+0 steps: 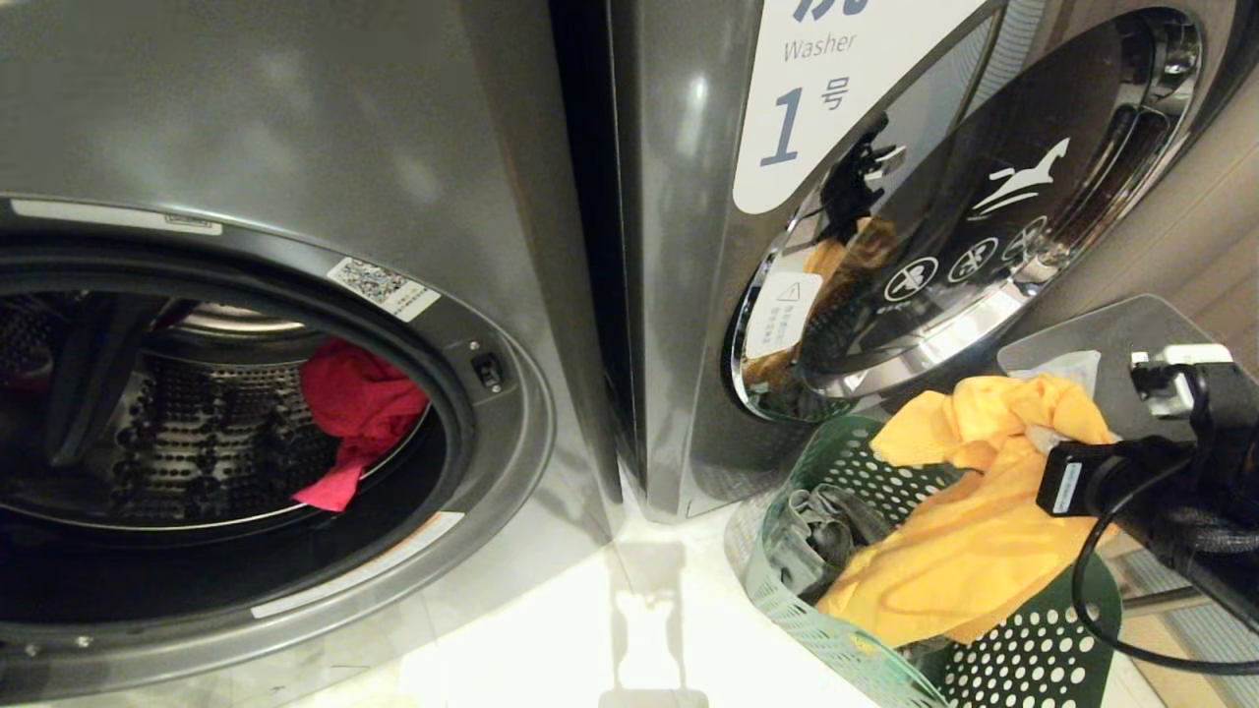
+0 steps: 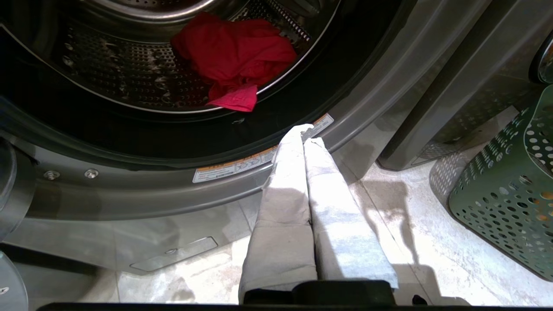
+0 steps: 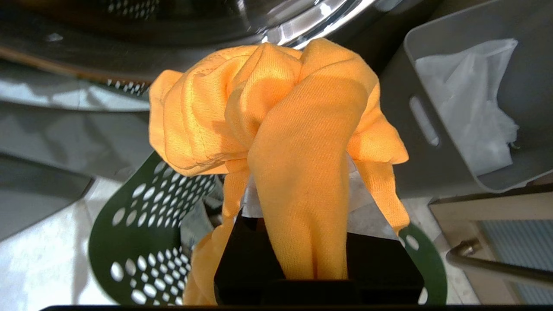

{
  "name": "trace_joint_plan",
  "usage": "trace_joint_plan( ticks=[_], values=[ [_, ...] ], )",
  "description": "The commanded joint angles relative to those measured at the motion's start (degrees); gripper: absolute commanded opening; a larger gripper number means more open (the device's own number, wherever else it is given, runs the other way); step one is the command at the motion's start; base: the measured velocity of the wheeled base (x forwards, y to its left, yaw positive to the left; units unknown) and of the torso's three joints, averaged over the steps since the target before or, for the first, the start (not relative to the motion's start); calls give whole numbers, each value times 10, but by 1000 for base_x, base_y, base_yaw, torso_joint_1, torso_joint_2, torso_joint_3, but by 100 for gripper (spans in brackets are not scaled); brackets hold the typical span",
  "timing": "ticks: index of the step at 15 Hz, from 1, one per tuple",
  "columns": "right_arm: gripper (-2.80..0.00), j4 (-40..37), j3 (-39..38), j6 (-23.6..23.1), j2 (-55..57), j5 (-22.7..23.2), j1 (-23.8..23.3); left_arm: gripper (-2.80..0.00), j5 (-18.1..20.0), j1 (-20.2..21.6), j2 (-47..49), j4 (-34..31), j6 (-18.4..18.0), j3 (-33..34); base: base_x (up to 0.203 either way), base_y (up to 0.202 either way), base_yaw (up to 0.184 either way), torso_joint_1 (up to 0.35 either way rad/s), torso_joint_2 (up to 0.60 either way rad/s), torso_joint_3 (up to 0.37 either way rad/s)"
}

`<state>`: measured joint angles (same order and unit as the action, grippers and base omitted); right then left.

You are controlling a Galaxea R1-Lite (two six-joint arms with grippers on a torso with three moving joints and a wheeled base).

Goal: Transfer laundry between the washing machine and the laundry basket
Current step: Pick a cloth and place it into the basket

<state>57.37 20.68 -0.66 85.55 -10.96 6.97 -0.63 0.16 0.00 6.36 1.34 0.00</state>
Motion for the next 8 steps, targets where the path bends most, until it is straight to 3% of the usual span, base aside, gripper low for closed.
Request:
trace_joint_plan(
  ticks=[1,8],
  values=[
    [-280,5,-15,-1,-10,-1,7,-280,0,0,1,1,1,23,0,0,0,0,0,0],
    [-280,4,-17,0,-10,-2,7,-280,-1,0,1,1,1,23,0,0,0,0,0,0]
  ],
)
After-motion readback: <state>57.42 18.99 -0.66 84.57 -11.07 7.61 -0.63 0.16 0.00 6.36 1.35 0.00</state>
